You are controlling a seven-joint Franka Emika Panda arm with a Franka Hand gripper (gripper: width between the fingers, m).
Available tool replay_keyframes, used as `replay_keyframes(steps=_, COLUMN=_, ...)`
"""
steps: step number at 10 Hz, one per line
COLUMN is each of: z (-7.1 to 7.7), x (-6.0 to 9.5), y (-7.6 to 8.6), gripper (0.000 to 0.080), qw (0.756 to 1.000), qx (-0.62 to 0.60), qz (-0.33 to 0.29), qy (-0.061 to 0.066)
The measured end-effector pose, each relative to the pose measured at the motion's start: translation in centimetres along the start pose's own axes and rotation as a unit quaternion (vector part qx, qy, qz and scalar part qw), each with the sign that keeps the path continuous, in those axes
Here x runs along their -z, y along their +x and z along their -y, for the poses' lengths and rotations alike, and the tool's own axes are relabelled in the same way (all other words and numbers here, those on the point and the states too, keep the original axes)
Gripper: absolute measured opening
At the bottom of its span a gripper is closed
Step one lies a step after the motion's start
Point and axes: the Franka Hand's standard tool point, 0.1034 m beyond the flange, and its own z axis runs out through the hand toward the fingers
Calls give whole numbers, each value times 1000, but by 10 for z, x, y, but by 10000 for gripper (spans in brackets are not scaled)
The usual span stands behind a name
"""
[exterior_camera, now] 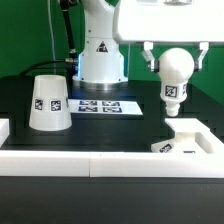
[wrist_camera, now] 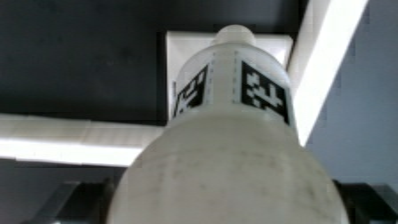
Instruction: Assemble lamp
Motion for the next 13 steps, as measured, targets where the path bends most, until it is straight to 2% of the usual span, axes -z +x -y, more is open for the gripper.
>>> replay_keyframes(steps=1, z=0, x=2, y=4, gripper=579, qw=1000, qx=-5, qz=-4, qy=0)
replay_keyframes(steps=3, z=0, x=-1, y=0, gripper=579, qw=1000, qx=-2, qz=-16, qy=0)
replay_keyframes(steps=4, z=1, x=0, y=3, gripper=579, qw=999, qx=20, qz=-30, qy=-1)
replay_keyframes(steps=5, z=1, x=0, y=4, gripper=579, qw=996, qx=78, qz=-37, qy=-5)
replay_keyframes(steps=6, z=-12, x=-1, y=7, gripper=579, qw=984, qx=175, qz=-28, qy=-11)
replay_keyframes(steps=7, z=-15, x=-2, y=12, gripper=579, qw=984, qx=179, qz=-20, qy=-11)
replay_keyframes(steps=12, z=-13, x=-4, y=11, gripper=579, qw=984, qx=179, qz=-20, qy=-10)
replay_keyframes(steps=13, z=-12, x=-2, y=18, gripper=579, qw=984, qx=178, qz=-18, qy=-9)
